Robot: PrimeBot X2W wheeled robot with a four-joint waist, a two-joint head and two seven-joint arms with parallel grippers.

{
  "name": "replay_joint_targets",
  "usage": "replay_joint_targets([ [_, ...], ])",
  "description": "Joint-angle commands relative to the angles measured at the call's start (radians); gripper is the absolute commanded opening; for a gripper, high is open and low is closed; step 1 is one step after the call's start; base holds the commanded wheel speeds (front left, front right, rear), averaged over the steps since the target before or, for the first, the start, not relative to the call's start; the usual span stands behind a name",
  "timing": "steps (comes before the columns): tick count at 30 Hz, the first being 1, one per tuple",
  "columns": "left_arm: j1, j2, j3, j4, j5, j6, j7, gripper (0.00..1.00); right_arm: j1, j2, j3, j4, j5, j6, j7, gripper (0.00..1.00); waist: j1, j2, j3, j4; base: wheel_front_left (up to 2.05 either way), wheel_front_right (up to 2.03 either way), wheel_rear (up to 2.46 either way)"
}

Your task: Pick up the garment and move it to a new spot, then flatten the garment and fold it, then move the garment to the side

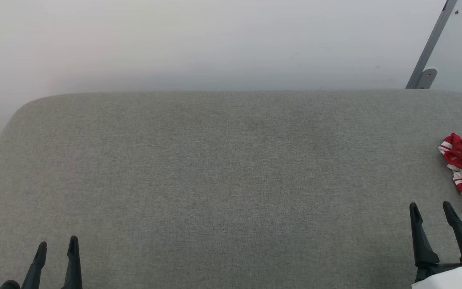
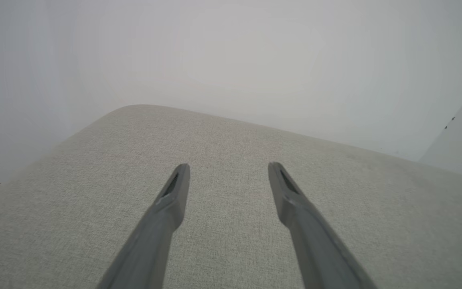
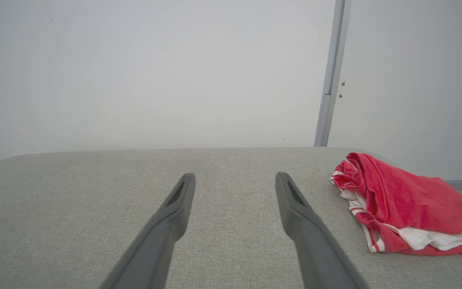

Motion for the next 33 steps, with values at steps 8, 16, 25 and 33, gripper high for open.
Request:
replay_joint_targets([
  [8, 0.008, -0.005, -0.018, 0.008, -0.002, -0.004, -0.005, 1.0, 0.003, 0.007, -0.001, -0.009, 0.003, 0.0, 0.007, 1.0, 0.0, 0.0, -0.002, 0.003, 0.0, 0.0, 0.0],
  [16, 0.0, -0.019, -0.023, 0.023, 0.0, 0.0, 0.003, 0.0, 0.004, 0.013, 0.001, 0.011, 0.003, 0.0, 0.005, 0.0, 0.0, 0.0, -0.001, 0.003, 0.0, 0.0, 0.0],
  [25, -0.027, -0.044, -0.023, 0.05, -0.1, 0.0, 0.034, 0.0, -0.009, 0.031, 0.0, 0.044, 0.116, 0.0, 0.034, 0.0, 0.0, 0.0, 0.0, 0.001, 0.0, 0.0, 0.0],
  [33, -0.065, -0.059, -0.018, 0.063, -0.233, 0.0, 0.076, 0.0, -0.037, 0.045, -0.003, 0.058, 0.269, 0.0, 0.072, 0.0, 0.0, 0.0, 0.001, -0.002, 0.0, 0.0, 0.0],
])
